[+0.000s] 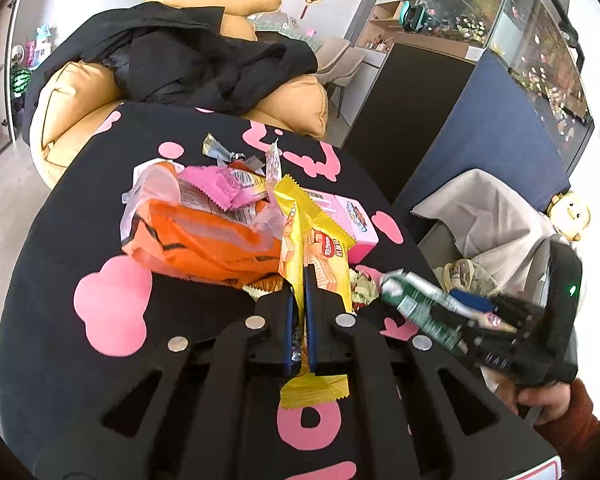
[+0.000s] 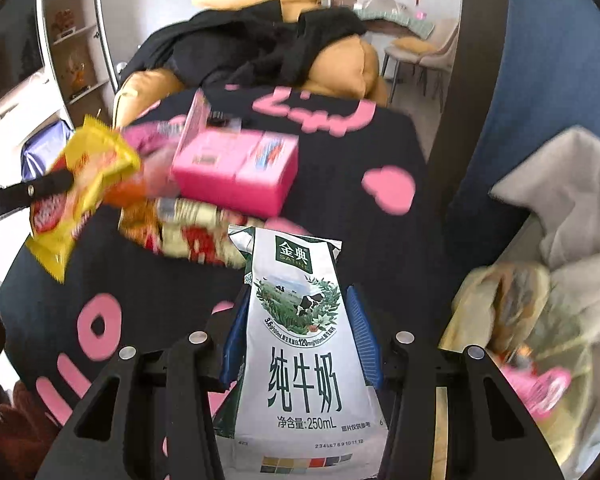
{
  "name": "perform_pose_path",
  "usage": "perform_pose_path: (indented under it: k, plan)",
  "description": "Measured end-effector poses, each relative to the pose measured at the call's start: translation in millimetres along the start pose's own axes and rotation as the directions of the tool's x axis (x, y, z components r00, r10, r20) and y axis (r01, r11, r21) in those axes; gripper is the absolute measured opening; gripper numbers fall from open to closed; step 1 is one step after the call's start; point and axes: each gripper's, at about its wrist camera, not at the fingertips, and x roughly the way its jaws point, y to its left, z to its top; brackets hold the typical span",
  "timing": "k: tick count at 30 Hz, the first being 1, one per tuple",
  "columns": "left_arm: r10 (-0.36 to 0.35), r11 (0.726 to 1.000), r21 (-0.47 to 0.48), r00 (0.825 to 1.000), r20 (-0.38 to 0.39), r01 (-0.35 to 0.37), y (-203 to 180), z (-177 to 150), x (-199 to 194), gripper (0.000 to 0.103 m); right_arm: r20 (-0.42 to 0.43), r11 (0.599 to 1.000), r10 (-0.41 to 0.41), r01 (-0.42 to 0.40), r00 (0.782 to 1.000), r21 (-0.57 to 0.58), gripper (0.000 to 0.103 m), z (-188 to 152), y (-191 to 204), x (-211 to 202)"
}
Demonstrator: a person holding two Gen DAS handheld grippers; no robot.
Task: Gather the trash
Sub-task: 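Grasp the white milk carton with the right gripper while the left holds the wafer wrapper, then carry wafer wrapper and milk carton to the wastebasket and open the left gripper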
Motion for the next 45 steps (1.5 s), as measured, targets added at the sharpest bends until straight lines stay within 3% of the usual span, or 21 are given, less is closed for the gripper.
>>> perform_pose_path:
  k: [8,14,21,24,26,29,35,40,45]
  plan:
    - [0.002,1.0,-0.001,0.999,-0.035,-0.002,-6,-9,7,0.003,-0.13,0.998,0.069,-0.068,0.989,0.011,0.051,-22,1,33]
    - [0.006,1.0,-0.002,0.999,-0.051,-0.006,-7,-12,13,0.003,-0.135,0.985,0.161,-0.15,0.978,0.086,0.061,-21,-8,34]
    - [0.015,1.0,-0.02,0.998,-0.061,-0.017,-4,-14,17,0.003,-0.088,0.995,0.081,-0.086,0.993,-0.058,0.06,-13,5,23]
    - [0.018,1.0,-0.02,0.998,-0.065,-0.019,-5,-15,19,0.003,-0.107,0.995,0.091,-0.096,0.99,-0.041,0.06,1,3,31]
    - [0.018,1.0,-0.015,0.998,-0.065,-0.019,-7,-16,18,0.003,-0.111,0.995,0.095,-0.098,0.989,-0.025,0.052,10,-2,37]
    - [0.028,1.0,-0.007,0.998,-0.056,-0.028,-8,-16,15,0.003,-0.036,0.992,0.125,-0.125,0.991,0.001,0.052,20,-10,20]
    - [0.005,1.0,0.021,1.0,-0.014,-0.005,-31,-3,3,0.003,0.167,0.996,0.084,-0.087,0.982,0.01,0.05,31,-28,-46]
    - [-0.046,0.994,0.106,0.998,0.052,0.04,-77,11,-16,0.003,0.336,0.999,0.017,-0.028,0.942,0.028,0.049,31,-54,-111]
    - [-0.116,0.98,0.166,0.992,0.049,0.106,-125,22,-13,0.003,0.423,0.996,-0.08,0.061,0.903,0.058,0.049,19,-86,-158]
